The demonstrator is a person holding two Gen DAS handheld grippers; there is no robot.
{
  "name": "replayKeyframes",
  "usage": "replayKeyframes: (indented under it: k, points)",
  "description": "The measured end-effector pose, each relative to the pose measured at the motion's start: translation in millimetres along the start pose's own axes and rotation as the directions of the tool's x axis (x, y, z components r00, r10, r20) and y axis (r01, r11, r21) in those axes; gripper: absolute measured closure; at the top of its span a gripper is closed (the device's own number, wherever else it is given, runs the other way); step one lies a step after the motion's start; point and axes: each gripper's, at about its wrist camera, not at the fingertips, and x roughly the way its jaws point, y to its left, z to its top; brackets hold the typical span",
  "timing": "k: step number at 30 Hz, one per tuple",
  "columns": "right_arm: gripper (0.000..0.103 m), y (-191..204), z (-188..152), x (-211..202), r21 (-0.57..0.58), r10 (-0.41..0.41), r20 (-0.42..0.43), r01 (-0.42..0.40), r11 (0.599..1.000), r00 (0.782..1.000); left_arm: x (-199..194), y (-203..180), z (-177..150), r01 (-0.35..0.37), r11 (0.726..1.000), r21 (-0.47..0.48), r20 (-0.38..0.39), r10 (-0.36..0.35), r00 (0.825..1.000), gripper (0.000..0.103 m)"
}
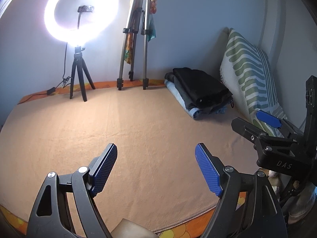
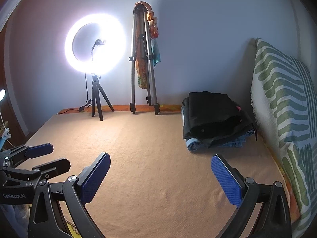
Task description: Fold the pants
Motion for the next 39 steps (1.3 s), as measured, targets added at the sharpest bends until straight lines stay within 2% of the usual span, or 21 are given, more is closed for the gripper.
replayKeyframes:
  k: [39]
  points:
    - [0.0,4.2,-6.6,6.6,-0.006,0.009,-0.029,-0.009,1.0,1.0,-3.9,4.6,0.2,0.0,1.0,-0.003,-0.005,0.0,1.0,0.022]
